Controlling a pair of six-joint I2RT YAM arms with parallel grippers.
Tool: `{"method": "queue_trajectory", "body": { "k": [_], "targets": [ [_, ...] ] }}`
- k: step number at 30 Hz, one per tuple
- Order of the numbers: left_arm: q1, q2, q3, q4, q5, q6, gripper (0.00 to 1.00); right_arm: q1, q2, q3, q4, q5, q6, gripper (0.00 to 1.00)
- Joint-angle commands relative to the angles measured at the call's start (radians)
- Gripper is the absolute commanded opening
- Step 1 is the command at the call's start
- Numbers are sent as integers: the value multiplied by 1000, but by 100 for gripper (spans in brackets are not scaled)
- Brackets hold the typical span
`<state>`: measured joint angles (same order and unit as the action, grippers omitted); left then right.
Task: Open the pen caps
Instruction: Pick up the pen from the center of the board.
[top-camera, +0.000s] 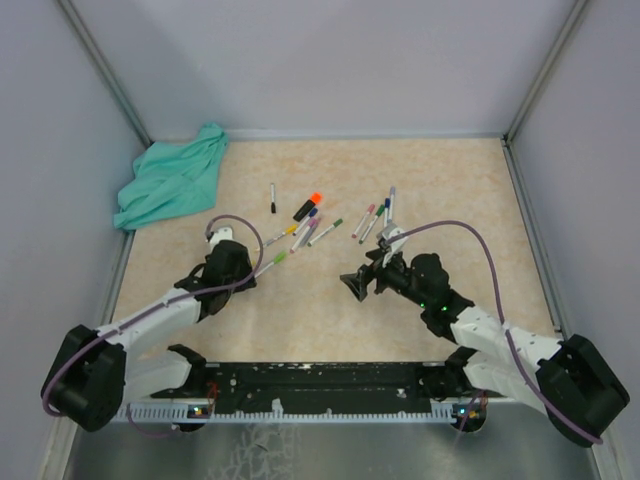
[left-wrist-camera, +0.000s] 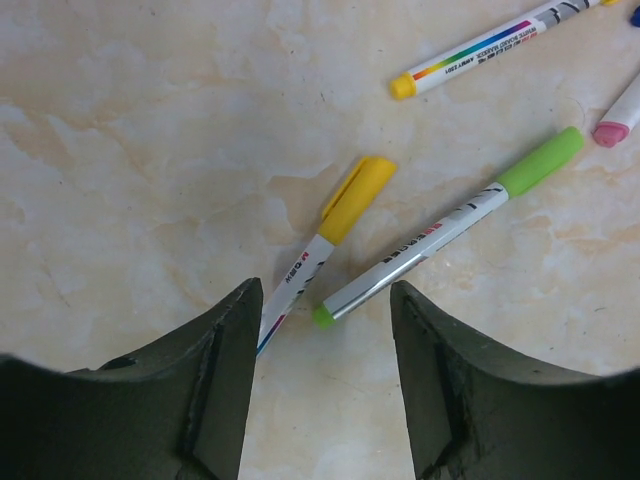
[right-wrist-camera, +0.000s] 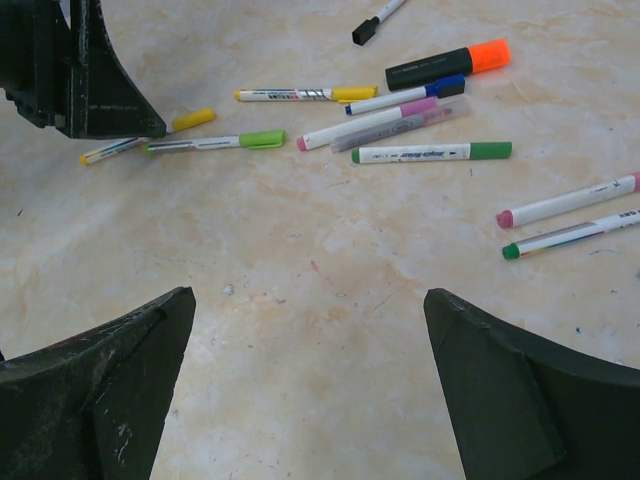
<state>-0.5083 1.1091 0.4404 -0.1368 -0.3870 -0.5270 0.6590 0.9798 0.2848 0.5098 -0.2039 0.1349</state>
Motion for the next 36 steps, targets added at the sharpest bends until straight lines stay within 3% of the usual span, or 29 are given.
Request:
{"method": "queue_trajectory", "body": {
  "k": [1, 3, 14, 19, 31, 36],
  "targets": [
    [6, 23, 38, -17, -29, -19, 57, 7, -33, -8, 52, 6, 2, 99],
    [13, 33, 41, -10, -29, -20, 53, 7, -36, -11, 52, 8, 2, 99],
    [47, 100, 61, 4, -18, -22, 50, 8, -37, -12, 52, 5, 3, 99],
    [61, 142, 73, 4, -21, -33, 38, 7, -38, -12, 53, 5, 3, 99],
    [61, 197, 76, -5, -15, -53, 38, 7, -37, -12, 52, 8, 4, 99],
    [61, 209, 72, -14, -1, -61, 18, 8, -37, -12, 53, 2, 5, 99]
  ]
}}
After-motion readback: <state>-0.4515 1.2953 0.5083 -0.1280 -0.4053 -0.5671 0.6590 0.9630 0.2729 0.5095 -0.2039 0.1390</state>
